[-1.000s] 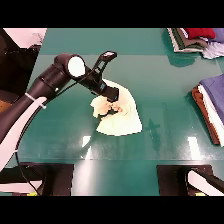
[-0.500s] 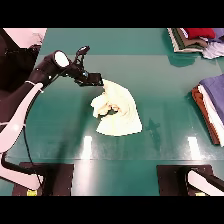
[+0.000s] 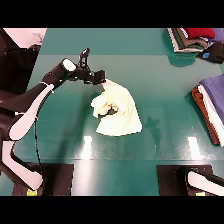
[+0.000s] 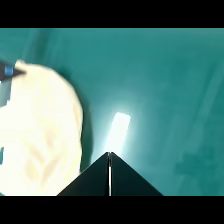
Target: Fold the shirts.
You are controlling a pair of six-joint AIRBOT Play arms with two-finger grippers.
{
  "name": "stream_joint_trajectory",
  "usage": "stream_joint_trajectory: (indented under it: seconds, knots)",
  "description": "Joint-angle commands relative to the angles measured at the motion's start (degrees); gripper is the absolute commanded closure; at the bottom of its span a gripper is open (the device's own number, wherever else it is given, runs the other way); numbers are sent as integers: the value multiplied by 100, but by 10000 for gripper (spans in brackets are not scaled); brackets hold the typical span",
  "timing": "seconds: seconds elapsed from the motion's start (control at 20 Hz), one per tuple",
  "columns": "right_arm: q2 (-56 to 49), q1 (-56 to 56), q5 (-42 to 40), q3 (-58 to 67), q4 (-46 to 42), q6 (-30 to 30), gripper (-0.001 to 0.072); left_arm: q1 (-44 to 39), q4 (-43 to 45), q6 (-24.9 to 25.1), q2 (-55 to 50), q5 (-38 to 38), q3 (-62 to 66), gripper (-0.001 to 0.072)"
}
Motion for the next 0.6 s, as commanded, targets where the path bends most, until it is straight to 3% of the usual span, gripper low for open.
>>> stream_joint_trajectory:
  seconds: [0.0,0.2,0.25,0.3,0.35,0.55]
  knots:
    - [-306,269,682,-166,0,2,693,205,79,149,-17,-407,247,681]
    - [-304,437,319,-1676,66,-2,688,479,981,260,354,-1158,535,681]
    - [-308,555,66,-2168,105,-9,569,481,1207,317,490,-1248,549,681]
    - [-308,680,-280,-2636,212,-13,264,481,1351,439,566,-1331,546,681]
    - [-310,820,-745,-3123,328,-22,104,481,1388,507,632,-1447,553,681]
    - [-439,1471,-2201,-4341,732,-326,122,481,1410,549,636,-1672,546,681]
